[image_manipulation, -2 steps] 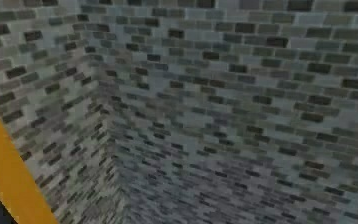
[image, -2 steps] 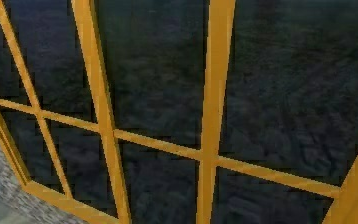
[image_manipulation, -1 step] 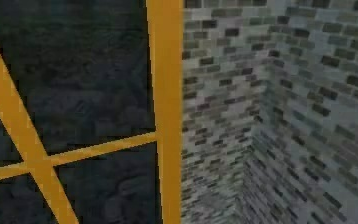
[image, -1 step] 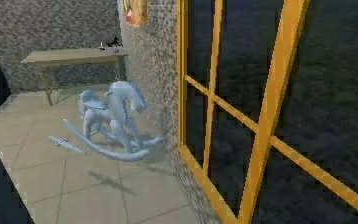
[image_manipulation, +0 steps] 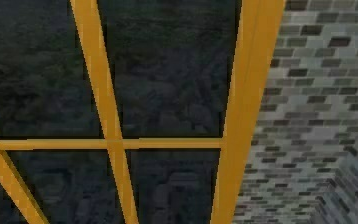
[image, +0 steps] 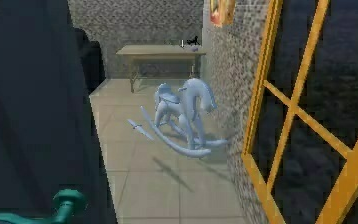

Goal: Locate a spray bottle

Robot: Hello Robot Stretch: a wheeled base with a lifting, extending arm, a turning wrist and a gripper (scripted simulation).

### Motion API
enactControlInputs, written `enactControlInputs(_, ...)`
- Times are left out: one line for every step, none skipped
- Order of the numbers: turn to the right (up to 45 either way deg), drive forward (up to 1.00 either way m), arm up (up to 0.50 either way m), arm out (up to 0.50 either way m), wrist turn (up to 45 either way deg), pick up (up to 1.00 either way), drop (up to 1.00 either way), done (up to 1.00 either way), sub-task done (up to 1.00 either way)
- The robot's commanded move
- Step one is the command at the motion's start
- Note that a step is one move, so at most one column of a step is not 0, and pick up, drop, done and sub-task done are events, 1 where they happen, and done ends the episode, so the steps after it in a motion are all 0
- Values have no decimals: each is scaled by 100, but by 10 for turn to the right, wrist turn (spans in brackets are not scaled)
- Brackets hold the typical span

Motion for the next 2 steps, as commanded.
enactControlInputs(0,90,0,0,0,0,0,0,0)
enactControlInputs(-450,0,0,0,0,0,0,0,0)
